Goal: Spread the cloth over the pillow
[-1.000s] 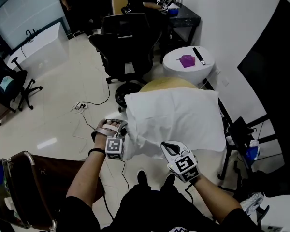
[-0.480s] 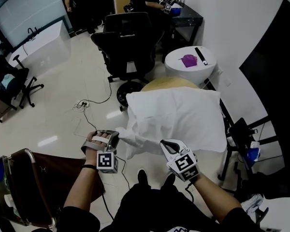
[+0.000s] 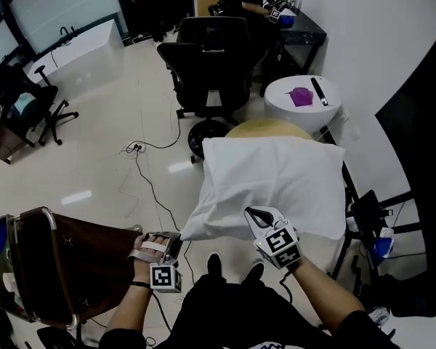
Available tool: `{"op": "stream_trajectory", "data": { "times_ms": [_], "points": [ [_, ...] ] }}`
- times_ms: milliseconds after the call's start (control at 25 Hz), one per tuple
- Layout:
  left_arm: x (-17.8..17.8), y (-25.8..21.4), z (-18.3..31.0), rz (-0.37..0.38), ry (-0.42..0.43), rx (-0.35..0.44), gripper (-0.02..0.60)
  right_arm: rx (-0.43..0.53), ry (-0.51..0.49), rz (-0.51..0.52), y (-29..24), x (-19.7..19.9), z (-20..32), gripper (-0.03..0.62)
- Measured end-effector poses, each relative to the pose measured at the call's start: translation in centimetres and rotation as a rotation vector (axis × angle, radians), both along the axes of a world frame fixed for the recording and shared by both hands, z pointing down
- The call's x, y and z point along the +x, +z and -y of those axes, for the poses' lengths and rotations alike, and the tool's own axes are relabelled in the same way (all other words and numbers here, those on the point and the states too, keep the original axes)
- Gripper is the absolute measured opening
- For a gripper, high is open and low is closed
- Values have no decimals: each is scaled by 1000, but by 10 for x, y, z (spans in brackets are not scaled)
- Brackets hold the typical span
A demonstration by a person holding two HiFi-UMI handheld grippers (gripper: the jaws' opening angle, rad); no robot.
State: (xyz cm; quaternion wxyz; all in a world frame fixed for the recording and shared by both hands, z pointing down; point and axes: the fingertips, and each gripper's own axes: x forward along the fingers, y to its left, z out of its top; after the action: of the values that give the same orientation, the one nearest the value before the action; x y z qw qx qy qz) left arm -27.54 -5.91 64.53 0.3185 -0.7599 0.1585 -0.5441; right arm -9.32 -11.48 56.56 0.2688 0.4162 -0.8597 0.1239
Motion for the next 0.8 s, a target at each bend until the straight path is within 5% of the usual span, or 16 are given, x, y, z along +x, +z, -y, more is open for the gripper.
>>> {"op": "stream_trajectory", "data": {
  "times_ms": [360,800],
  "points": [
    [-17,-37,-18,-5,-74,110,0,-56,-15,-126,36,27,28,15],
    [-12,17,-82,59,-108,-19,0,-160,-42,-227,94,36,46,28]
  ]
}}
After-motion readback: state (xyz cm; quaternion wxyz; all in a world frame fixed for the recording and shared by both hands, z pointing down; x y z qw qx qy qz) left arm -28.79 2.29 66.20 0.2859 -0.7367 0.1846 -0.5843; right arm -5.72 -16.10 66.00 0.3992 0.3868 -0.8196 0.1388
